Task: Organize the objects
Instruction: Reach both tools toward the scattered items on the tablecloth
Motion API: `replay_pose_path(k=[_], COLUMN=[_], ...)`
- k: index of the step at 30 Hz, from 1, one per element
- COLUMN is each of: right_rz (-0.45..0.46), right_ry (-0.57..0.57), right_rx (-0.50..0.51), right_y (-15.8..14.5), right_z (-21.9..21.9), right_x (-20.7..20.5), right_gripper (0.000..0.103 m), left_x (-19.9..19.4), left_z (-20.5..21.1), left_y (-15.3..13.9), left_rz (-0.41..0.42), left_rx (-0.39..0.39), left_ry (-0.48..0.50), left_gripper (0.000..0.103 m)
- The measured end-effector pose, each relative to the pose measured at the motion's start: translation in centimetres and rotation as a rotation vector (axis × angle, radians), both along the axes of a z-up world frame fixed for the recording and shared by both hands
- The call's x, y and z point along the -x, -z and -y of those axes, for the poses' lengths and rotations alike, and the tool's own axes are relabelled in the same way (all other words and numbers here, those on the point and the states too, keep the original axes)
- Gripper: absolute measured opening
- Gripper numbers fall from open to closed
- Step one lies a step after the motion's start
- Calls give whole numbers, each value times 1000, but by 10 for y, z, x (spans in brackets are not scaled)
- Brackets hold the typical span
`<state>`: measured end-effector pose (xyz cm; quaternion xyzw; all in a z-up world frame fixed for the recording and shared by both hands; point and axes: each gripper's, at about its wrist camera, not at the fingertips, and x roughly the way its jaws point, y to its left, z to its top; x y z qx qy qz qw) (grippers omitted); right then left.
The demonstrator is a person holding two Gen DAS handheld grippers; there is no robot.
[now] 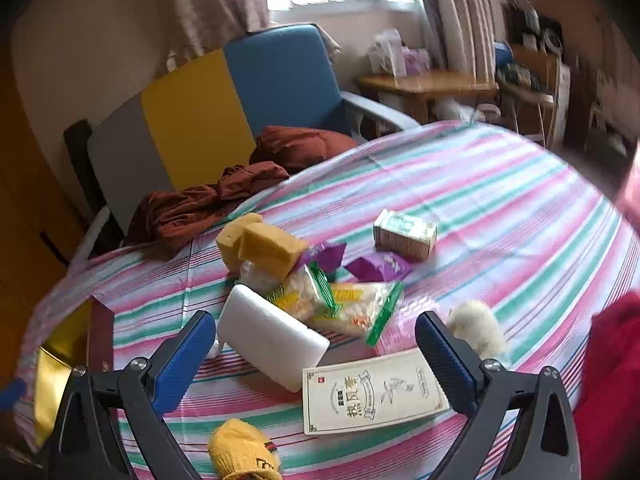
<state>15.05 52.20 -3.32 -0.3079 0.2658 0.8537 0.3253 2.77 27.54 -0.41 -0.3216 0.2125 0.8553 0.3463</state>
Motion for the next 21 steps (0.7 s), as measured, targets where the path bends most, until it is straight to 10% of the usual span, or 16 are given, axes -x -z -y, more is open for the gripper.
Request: replay_pose_path(k=[21], right_rz=[-118], right_ry=[121], right_rx=[149], right_y=[10], right_z=[-28], right_x=[-30], right_gripper=[102], left_x=[53], left_z=[-100], left_y=[47], left_rz=[322], left_rx=[-23], left_ry=[53], left_gripper=[84])
